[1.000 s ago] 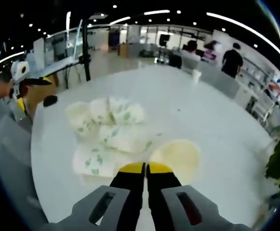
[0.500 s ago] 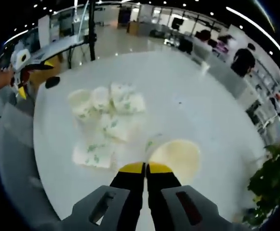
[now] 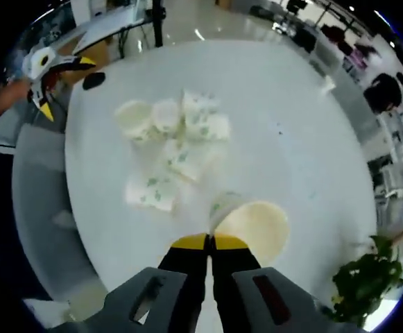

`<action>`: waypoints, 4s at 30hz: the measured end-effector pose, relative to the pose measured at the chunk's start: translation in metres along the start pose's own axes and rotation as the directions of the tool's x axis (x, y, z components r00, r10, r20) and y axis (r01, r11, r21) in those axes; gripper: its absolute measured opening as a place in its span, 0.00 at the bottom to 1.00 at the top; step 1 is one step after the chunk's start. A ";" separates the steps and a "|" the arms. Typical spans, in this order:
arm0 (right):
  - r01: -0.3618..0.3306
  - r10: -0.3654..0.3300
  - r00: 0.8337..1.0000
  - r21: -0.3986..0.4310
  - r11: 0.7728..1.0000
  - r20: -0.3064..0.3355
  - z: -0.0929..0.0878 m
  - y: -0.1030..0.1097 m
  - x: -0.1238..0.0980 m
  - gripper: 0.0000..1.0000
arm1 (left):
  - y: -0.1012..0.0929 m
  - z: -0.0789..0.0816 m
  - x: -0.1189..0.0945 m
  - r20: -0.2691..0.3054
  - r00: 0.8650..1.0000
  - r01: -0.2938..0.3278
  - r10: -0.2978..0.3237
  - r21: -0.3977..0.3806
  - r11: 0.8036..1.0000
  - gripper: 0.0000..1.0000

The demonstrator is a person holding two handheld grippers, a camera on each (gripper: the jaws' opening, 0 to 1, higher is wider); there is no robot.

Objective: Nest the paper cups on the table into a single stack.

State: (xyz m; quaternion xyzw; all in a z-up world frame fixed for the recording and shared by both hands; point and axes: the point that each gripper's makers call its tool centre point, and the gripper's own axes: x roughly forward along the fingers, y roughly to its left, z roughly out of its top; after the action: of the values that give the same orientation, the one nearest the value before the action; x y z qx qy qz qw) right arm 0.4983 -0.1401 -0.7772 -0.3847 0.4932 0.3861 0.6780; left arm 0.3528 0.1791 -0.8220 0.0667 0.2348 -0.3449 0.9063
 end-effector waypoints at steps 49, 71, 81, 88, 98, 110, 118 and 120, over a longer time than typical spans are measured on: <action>0.007 -0.009 0.996 -0.026 1.000 -0.084 0.019 0.039 -0.009 0.00 | 0.000 0.006 -0.003 0.006 1.000 -0.014 0.014 0.011 1.000 0.98; -0.006 -0.002 0.997 -0.106 0.994 -0.078 0.046 0.081 -0.014 0.00 | -0.001 0.011 -0.005 0.009 1.000 -0.008 0.008 0.009 1.000 0.98; -0.013 0.002 0.996 -0.127 0.992 -0.086 0.052 0.103 -0.017 0.00 | -0.001 0.010 -0.005 -0.005 1.000 0.000 0.001 0.024 1.000 0.98; -0.021 0.007 0.996 -0.158 0.987 -0.087 0.056 0.117 -0.019 0.00 | 0.000 0.007 -0.003 -0.010 1.000 0.002 -0.002 0.025 1.000 0.98; -0.026 0.008 0.995 -0.190 0.981 -0.095 0.057 0.133 -0.018 0.00 | -0.004 0.004 0.001 -0.016 1.000 0.015 -0.015 0.027 1.000 0.98; -0.057 0.037 0.995 -0.218 0.974 -0.095 0.058 0.163 -0.019 0.00 | -0.003 0.002 0.004 -0.022 1.000 0.017 -0.017 0.031 0.999 0.98; -0.092 0.059 0.990 -0.269 0.959 -0.126 0.051 0.178 -0.016 0.00 | -0.004 -0.002 0.005 -0.026 0.999 0.020 -0.019 0.025 0.999 0.98; -0.102 0.064 0.988 -0.282 0.954 -0.143 0.048 0.182 -0.017 0.00 | -0.004 -0.002 0.005 -0.026 0.999 0.019 -0.019 0.023 1.000 0.98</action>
State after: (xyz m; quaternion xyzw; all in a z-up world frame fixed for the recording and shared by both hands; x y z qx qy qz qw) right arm 0.3482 -0.0255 -0.7762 -0.4829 0.4913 0.4556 0.5637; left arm 0.3522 0.1736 -0.8258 0.0795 0.2431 -0.3553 0.8991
